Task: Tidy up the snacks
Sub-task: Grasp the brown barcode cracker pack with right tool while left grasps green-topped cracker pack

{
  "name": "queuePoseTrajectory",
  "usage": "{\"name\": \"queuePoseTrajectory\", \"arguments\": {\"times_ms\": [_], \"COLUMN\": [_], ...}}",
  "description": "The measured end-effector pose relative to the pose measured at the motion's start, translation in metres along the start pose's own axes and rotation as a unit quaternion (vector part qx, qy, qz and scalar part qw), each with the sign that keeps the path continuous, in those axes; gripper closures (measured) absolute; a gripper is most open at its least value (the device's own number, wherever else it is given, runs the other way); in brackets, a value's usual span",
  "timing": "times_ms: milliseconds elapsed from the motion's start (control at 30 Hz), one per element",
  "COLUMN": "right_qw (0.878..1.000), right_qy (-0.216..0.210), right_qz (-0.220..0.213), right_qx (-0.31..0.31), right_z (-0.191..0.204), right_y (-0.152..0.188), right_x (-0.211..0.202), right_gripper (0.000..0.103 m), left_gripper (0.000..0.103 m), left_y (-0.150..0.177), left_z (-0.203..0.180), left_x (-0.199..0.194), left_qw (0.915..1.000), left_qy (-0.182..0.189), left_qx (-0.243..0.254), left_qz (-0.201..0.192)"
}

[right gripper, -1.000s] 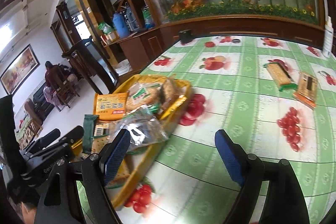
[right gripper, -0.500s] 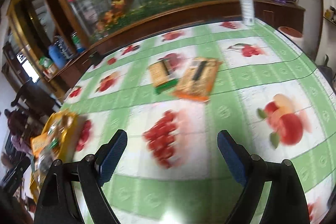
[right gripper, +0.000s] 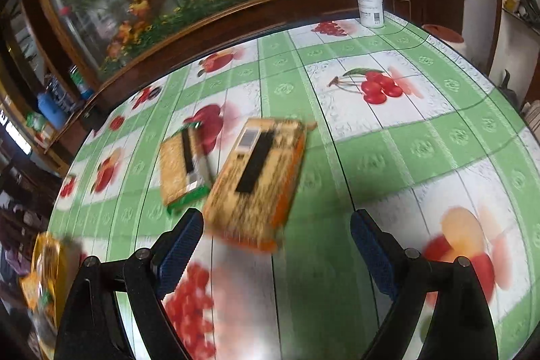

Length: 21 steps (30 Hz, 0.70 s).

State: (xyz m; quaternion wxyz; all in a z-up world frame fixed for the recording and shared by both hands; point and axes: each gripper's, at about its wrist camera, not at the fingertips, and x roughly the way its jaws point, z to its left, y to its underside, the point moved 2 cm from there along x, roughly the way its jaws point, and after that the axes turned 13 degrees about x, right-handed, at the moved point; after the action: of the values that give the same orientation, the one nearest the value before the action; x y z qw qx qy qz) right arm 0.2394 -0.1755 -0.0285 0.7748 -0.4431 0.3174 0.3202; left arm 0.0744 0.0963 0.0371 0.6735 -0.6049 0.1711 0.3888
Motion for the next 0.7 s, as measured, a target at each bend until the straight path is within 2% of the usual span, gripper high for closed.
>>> {"name": "queuePoseTrajectory", "arguments": {"times_ms": [133,200,367,400,467,500,533,700], "right_qw": [1.000,0.999,0.997,0.996,0.995,0.994,0.993,0.992], "right_qy": [0.017,0.037,0.070,0.078,0.077,0.082,0.091,0.083], "right_qz": [0.011,0.005,-0.003,-0.006,-0.003,0.003,0.006,0.001], "right_qx": [0.015,0.002,-0.036,-0.046,-0.062,-0.070,-0.077,-0.094], "right_z": [0.006,0.010,0.018,0.019,0.020,0.019,0.017,0.001], "right_y": [-0.013,-0.017,-0.019,-0.018,-0.014,-0.011,-0.008,-0.001], "right_x": [0.024,0.030,0.036,0.034,0.030,0.030,0.031,0.018], "right_gripper": [0.012,0.008,0.007,0.010,0.031,0.046,0.047,0.047], "left_gripper": [0.021,0.021,0.021,0.021,0.021,0.021,0.021,0.021], "left_y": [-0.023,-0.036,-0.067,-0.072,-0.083,-0.088,-0.092,-0.105], "left_z": [-0.012,-0.017,-0.042,-0.049,-0.064,-0.071,-0.080,-0.114], "left_x": [0.018,0.028,0.051,0.054,0.060,0.063,0.067,0.090], "left_qw": [0.9998,0.9995,0.9980,0.9980,0.9978,0.9977,0.9973,0.9958], "left_qy": [0.017,0.027,0.052,0.054,0.059,0.060,0.064,0.071], "left_qx": [-0.007,-0.011,-0.019,-0.017,-0.010,-0.006,-0.001,0.021], "left_qz": [0.009,0.015,0.029,0.029,0.030,0.031,0.036,0.054]}}
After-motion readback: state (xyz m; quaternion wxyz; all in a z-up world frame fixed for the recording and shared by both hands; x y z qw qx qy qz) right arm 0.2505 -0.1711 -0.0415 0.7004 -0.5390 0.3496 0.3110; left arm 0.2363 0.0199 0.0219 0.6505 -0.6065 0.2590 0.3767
